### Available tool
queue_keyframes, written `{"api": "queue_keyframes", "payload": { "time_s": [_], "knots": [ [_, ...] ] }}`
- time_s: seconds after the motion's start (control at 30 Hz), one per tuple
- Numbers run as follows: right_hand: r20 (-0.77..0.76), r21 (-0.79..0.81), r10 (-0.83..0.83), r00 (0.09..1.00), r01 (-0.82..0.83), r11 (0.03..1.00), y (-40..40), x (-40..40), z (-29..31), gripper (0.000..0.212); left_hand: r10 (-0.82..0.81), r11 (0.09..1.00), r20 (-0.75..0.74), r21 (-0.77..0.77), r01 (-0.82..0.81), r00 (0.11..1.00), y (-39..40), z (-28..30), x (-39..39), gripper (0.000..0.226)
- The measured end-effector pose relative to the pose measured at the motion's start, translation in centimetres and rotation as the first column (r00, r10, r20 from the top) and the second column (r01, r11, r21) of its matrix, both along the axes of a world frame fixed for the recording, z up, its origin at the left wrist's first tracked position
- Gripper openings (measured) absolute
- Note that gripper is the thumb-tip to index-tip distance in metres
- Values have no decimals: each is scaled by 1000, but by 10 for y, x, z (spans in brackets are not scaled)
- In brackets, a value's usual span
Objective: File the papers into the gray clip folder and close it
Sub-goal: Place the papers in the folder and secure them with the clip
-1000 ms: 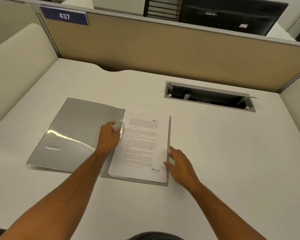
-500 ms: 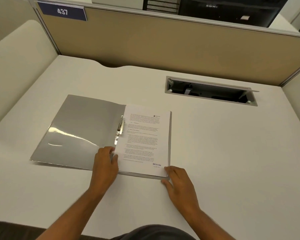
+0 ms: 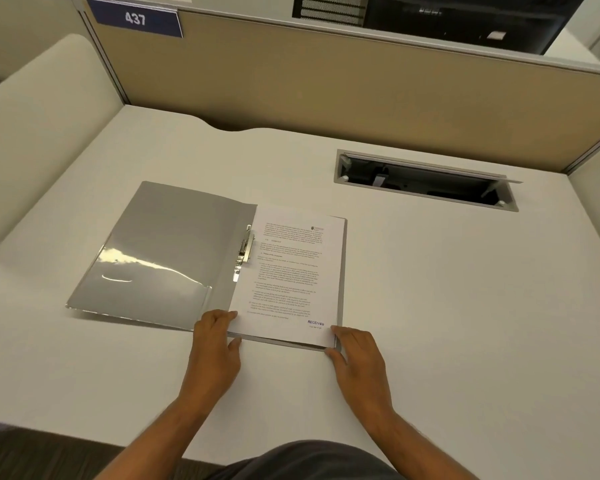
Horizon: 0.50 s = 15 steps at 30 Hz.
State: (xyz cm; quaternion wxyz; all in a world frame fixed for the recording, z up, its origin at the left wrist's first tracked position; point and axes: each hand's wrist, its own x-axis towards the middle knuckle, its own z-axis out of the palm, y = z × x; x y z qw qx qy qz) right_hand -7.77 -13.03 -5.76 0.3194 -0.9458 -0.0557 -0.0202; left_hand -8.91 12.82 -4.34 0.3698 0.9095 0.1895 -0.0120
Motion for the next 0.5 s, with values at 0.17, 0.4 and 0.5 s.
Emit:
{"api": "queue_keyframes", "payload": {
  "time_s": [0.17,0.4,0.5],
  "knots": [
    [-47,2,1,999,-1,1000,1,4,2,36,-5,1000,12,17,5,1000,2,-1,0,46],
    [-90,4,9,996,-8,1000,1,7,3,29,-14,1000,35,27,14,999,2,-3,0,44],
    [-85,16,9,996,-7,1000,2,6,3,24,-17,1000,48,26,16,999,2,-4,0,43]
  ]
}}
